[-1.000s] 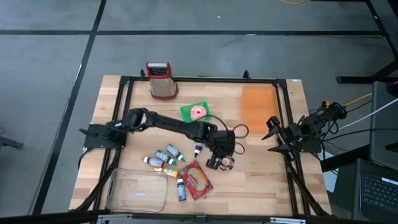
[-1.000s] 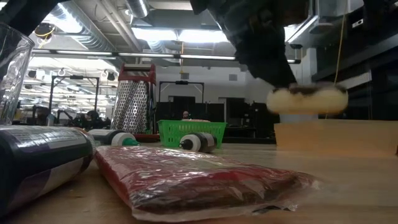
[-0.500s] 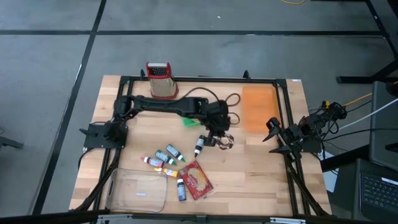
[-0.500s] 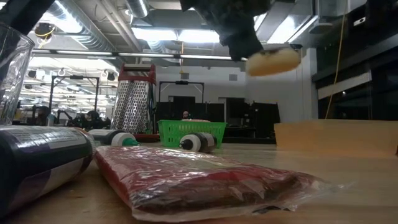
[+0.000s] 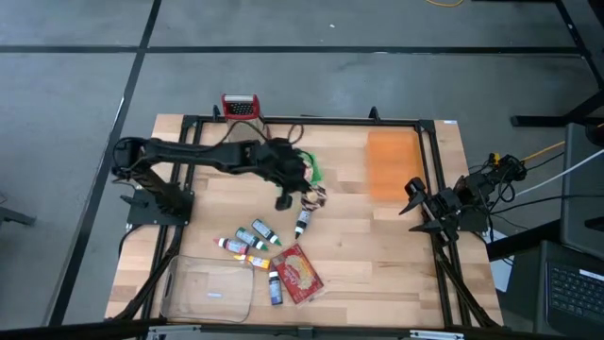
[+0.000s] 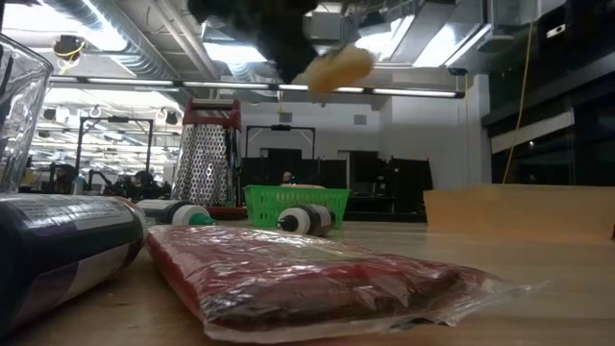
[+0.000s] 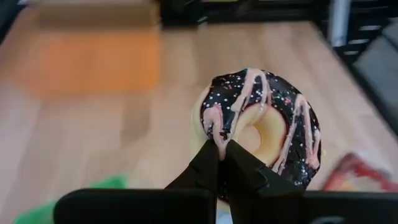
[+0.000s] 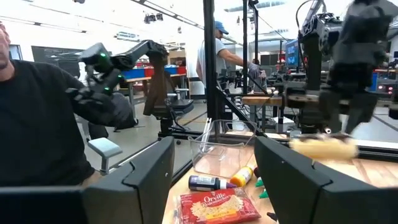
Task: Pick & Place Food Item
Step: Put the black donut into the green bin
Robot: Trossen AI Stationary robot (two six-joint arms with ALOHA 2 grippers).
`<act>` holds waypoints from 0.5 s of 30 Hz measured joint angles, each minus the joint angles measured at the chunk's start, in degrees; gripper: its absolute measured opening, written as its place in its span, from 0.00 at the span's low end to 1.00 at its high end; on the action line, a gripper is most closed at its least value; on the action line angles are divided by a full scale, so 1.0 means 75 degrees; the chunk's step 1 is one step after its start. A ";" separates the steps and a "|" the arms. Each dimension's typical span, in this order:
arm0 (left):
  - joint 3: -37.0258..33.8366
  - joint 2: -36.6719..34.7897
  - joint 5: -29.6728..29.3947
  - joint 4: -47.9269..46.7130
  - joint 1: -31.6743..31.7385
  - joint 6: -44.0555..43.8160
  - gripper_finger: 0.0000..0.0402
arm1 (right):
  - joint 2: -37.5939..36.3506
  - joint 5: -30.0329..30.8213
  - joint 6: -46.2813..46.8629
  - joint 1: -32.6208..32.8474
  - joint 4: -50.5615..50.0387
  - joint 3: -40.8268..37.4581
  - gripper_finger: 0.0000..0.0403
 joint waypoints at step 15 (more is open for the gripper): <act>-0.0899 0.0084 0.0033 0.0645 0.1972 -0.0068 0.02 | 0.0000 0.0003 0.0014 -0.0001 0.0029 0.0000 0.56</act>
